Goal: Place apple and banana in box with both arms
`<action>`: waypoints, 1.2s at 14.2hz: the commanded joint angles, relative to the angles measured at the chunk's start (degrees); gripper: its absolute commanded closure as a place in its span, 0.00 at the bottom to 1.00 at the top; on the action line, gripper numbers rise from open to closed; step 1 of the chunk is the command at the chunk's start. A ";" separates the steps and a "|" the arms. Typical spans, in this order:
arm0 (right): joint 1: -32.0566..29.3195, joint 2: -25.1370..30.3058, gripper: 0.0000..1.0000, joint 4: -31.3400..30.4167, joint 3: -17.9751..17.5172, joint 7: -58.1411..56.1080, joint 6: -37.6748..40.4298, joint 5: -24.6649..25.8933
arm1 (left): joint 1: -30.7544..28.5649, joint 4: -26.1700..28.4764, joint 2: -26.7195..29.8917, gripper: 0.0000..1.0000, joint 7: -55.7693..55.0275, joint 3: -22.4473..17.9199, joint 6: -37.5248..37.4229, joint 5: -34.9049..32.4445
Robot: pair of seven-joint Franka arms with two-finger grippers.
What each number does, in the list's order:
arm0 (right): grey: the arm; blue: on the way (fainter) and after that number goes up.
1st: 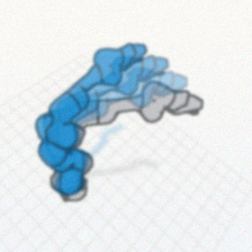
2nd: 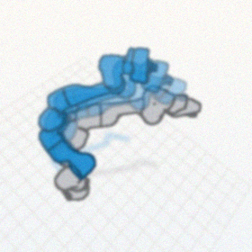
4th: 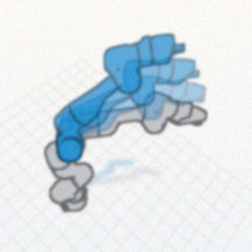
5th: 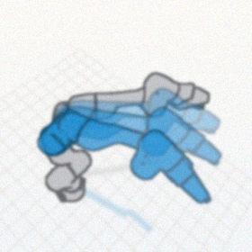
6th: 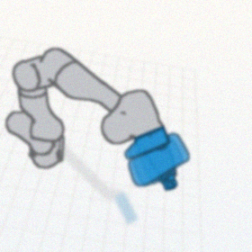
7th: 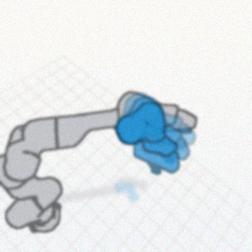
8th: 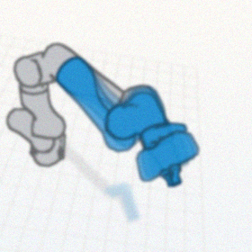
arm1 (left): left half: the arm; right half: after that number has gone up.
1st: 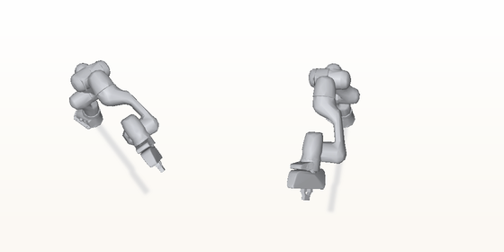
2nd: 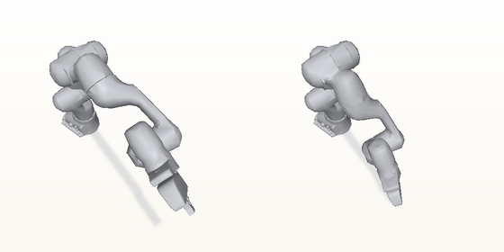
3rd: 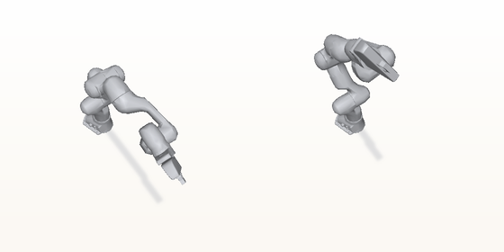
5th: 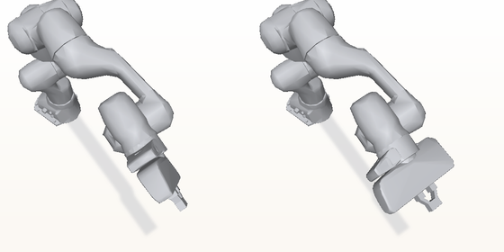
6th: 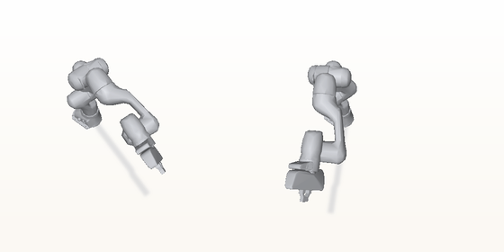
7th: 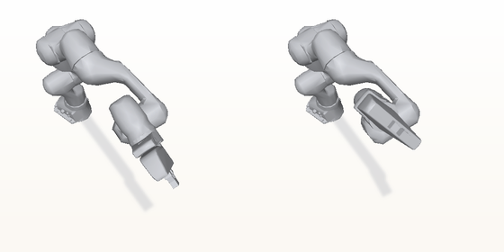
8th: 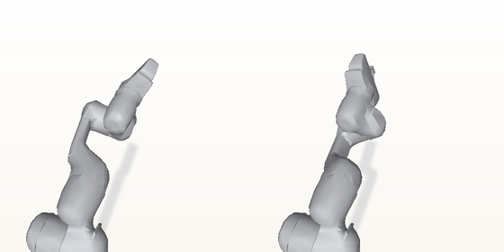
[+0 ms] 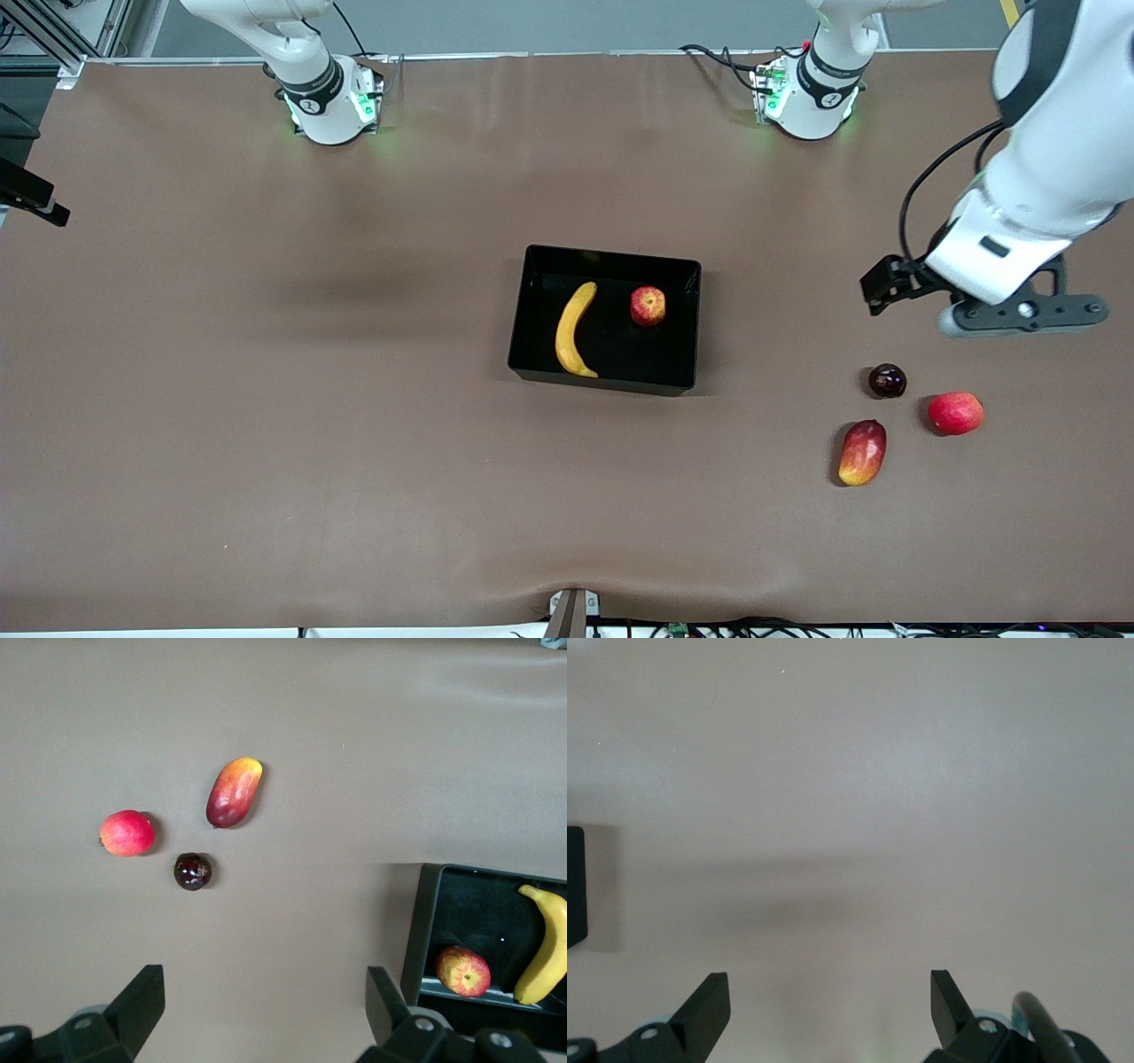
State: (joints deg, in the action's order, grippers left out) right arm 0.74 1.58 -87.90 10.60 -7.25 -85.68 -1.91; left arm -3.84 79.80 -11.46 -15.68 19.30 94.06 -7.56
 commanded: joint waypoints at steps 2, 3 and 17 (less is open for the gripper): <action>-0.04 0.35 0.00 0.36 -0.05 -0.49 0.51 0.42 | -0.74 9.20 9.41 0.00 2.23 -0.75 -1.34 2.37; -0.04 0.35 0.00 0.36 -0.05 -0.49 0.51 0.42 | 0.66 11.58 11.96 0.00 2.41 -3.37 -1.34 3.16; -0.22 0.35 0.00 0.36 0.03 -0.31 0.51 0.42 | 10.25 19.97 21.22 0.00 9.97 -15.78 -1.51 7.56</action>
State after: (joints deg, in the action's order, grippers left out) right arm 0.72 1.58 -87.85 10.72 -7.25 -85.68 -1.91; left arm 6.34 101.84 10.95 -6.91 3.91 92.55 -1.13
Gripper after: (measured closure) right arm 0.000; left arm 0.000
